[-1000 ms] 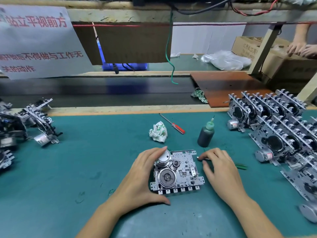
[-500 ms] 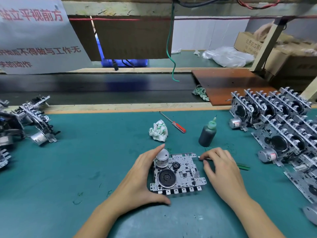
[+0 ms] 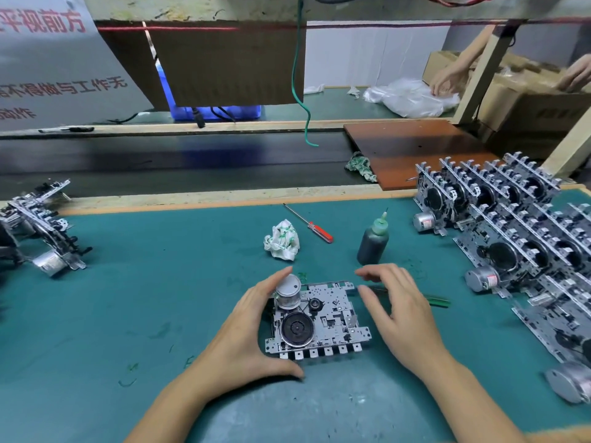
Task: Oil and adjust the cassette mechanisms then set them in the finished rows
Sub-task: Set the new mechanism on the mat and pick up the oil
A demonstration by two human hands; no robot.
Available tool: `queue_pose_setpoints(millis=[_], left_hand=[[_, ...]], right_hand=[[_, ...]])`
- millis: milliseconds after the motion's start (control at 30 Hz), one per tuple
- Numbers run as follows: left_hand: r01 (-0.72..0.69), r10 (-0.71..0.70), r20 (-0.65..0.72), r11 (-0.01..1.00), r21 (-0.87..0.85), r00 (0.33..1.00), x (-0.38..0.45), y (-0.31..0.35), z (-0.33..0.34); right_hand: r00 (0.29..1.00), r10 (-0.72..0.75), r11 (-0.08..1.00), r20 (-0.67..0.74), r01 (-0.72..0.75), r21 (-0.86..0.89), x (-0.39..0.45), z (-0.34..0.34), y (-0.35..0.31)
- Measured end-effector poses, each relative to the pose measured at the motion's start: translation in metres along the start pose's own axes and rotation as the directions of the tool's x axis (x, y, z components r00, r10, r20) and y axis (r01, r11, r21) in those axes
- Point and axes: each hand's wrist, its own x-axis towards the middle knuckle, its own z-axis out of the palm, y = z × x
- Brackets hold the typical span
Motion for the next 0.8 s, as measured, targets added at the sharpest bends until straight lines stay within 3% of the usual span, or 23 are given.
queue_pose_setpoints(millis=[67,133,233,367,500,567,633,700,733,800], left_hand=[[-0.008,0.008,0.019,1.0,-0.008,1.0,0.0,0.0,-0.001],[-0.011,0.011,0.024,1.0,-0.009,1.0,0.001,0.0,-0.002],[-0.011,0.011,0.019,1.0,0.004,1.0,0.001,0.002,-0.001],[-0.014,0.014,0.017,1.0,-0.014,1.0,0.001,0.001,-0.001],[0.008,-0.008,-0.018,1.0,-0.014,1.0,0.001,0.0,0.003],[0.062,-0.066,-0.033,0.993,-0.098,0.997,0.002,-0.001,0.002],[0.15,-0.162,-0.019,0.947,-0.284,0.987,0.007,-0.004,0.0],[0.217,-0.197,0.101,0.762,-0.611,0.975,0.01,0.002,-0.006],[0.255,-0.178,0.183,0.669,-0.698,0.967,0.013,0.009,-0.008],[0.283,-0.151,0.24,0.543,-0.79,0.959,0.021,0.024,-0.005]], right_hand=[[0.986,-0.062,0.997,0.153,0.056,0.048,0.001,-0.006,-0.007],[0.928,-0.123,0.992,0.353,0.121,0.026,0.004,-0.011,-0.013],[0.821,-0.18,0.928,0.542,0.324,-0.183,0.013,-0.012,-0.018],[0.769,-0.157,0.832,0.619,0.441,-0.338,0.027,-0.007,-0.023],[0.778,-0.17,0.807,0.604,0.462,-0.368,0.039,-0.005,-0.033],[0.789,-0.197,0.786,0.582,0.482,-0.388,0.043,-0.008,-0.036],[0.808,-0.18,0.874,0.561,0.394,-0.286,0.045,-0.015,-0.037],[0.807,-0.119,0.993,0.579,0.099,0.067,0.043,-0.02,-0.039],[0.781,-0.13,0.95,0.611,-0.078,0.302,0.04,-0.02,-0.04],[0.712,-0.235,0.703,0.662,-0.345,0.621,0.033,-0.013,-0.046]])
